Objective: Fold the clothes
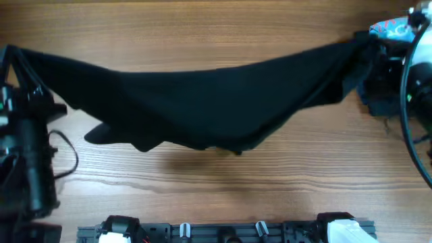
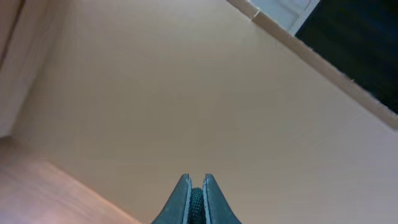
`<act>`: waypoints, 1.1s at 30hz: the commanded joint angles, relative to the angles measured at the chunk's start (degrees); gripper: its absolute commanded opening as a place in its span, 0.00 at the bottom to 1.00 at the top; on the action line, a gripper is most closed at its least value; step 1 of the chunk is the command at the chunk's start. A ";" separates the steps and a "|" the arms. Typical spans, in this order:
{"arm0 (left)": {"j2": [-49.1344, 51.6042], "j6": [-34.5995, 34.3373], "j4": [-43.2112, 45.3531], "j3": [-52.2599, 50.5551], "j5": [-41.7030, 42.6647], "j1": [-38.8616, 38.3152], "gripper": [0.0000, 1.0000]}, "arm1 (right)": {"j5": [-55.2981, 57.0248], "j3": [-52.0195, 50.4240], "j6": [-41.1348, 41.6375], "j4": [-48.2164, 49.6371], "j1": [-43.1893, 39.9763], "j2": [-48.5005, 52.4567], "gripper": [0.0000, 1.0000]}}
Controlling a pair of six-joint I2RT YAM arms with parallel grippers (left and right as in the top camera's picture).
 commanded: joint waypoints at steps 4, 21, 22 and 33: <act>14.58 0.87 18.12 1.07 0.94 0.50 0.04 | -11.76 0.90 -15.13 14.34 -0.44 10.19 0.04; 30.58 29.44 13.99 1.05 17.31 0.83 0.04 | -18.34 0.59 -24.52 16.00 -1.95 20.09 0.04; 31.36 29.31 8.17 1.05 15.61 0.96 0.04 | -18.23 0.24 -22.47 12.33 -2.29 21.05 0.05; 40.59 19.15 -12.26 1.01 9.86 2.80 0.04 | -17.84 -1.60 -12.72 -1.38 -3.30 32.46 0.04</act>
